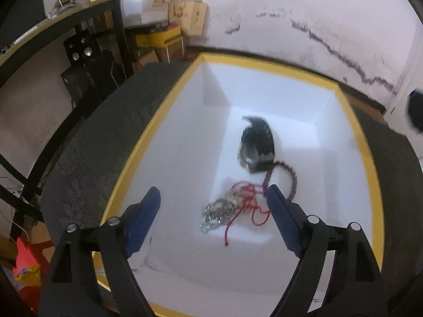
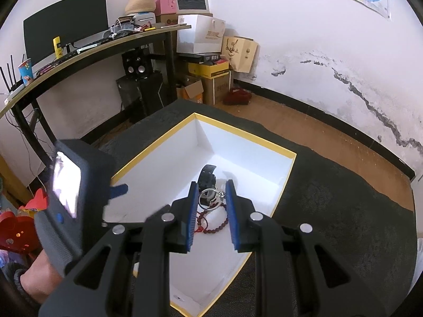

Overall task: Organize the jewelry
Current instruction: 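Open the left tool to drop its ring into the box, then lower the ring into the box and open the right tool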

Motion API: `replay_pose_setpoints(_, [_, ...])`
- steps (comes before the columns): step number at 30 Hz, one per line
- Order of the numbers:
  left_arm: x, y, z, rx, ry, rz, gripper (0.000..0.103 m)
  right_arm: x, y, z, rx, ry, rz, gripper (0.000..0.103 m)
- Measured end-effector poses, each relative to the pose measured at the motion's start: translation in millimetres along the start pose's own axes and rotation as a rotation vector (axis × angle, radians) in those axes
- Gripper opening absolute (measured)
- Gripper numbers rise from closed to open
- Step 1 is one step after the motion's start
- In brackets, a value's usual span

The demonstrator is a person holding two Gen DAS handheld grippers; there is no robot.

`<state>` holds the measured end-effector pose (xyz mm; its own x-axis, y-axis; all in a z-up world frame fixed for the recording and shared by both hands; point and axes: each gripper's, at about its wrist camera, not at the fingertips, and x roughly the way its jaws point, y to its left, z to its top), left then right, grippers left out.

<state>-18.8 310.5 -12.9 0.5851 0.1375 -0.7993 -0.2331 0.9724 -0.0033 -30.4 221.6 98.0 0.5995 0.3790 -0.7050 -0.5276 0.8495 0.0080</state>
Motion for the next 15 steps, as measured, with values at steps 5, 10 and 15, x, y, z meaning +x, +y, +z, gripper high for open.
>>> replay_pose_setpoints(5, [-10, -1, 1, 0.002, -0.025, -0.012, 0.080, 6, -3, -1, 0.008, 0.008, 0.003, 0.021])
replay_pose_setpoints(10, [-19, 2, 1, -0.011, -0.044, -0.021, 0.080, 16, -5, 1, 0.020, 0.022, 0.006, 0.021])
replay_pose_setpoints(15, [-23, 4, 1, -0.014, -0.053, -0.029, 0.080, 32, -8, 3, 0.029, 0.043, 0.002, 0.021])
